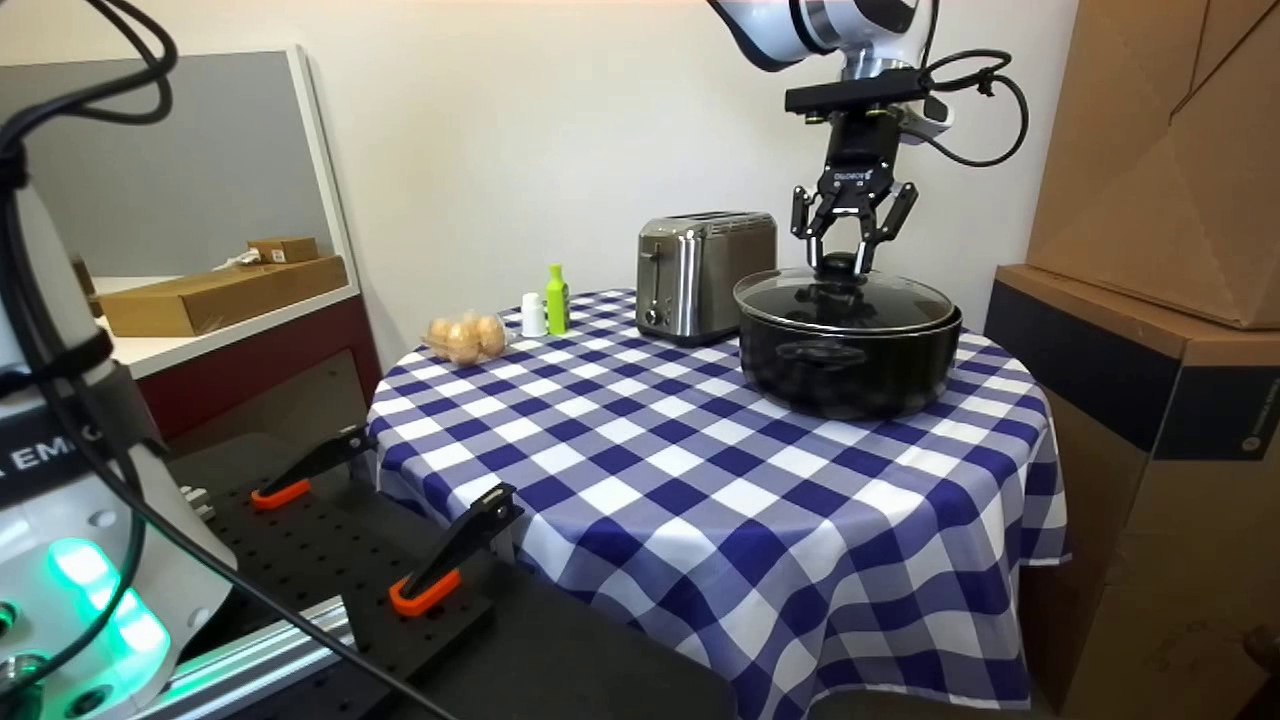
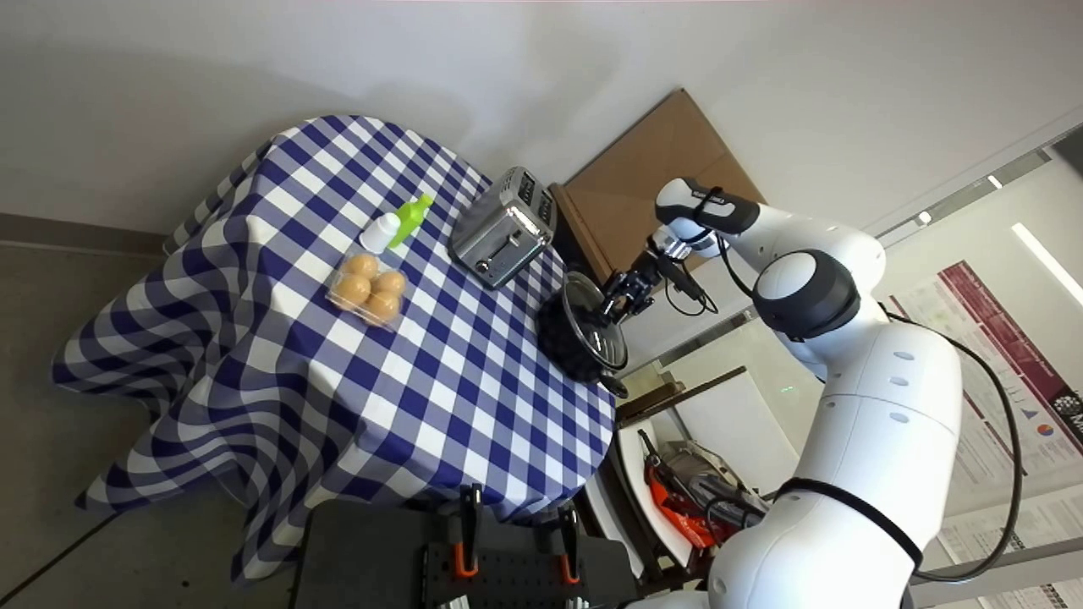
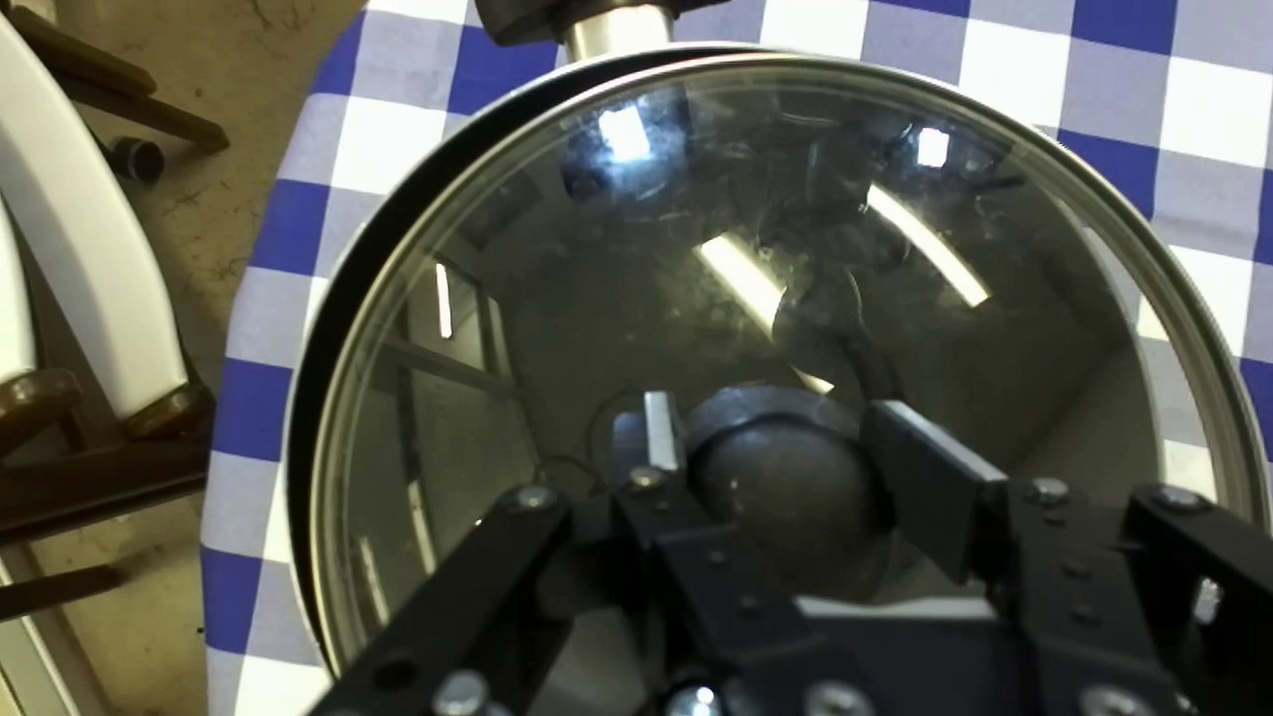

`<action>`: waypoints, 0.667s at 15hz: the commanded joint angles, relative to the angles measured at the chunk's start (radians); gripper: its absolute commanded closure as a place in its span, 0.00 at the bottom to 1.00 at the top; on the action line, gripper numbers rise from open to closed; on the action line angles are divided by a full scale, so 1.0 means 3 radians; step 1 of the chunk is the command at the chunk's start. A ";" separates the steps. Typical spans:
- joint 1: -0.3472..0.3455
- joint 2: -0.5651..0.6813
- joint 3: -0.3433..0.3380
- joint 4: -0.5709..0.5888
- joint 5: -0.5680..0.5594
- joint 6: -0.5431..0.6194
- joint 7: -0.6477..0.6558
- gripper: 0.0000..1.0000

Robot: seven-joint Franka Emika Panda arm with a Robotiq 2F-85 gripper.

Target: Put the lid over the pot

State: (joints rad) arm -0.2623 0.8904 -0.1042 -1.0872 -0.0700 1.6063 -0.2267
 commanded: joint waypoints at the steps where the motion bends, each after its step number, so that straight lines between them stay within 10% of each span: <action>1: -0.0018 0.0057 -0.0002 0.0070 -0.0036 -0.0105 -0.0049 0.76; 10: -0.0039 0.0091 -0.0083 0.0025 -0.0123 -0.0206 -0.0005 0.76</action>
State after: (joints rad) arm -0.2761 0.8947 -0.1143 -1.0901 -0.0742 1.5869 -0.2265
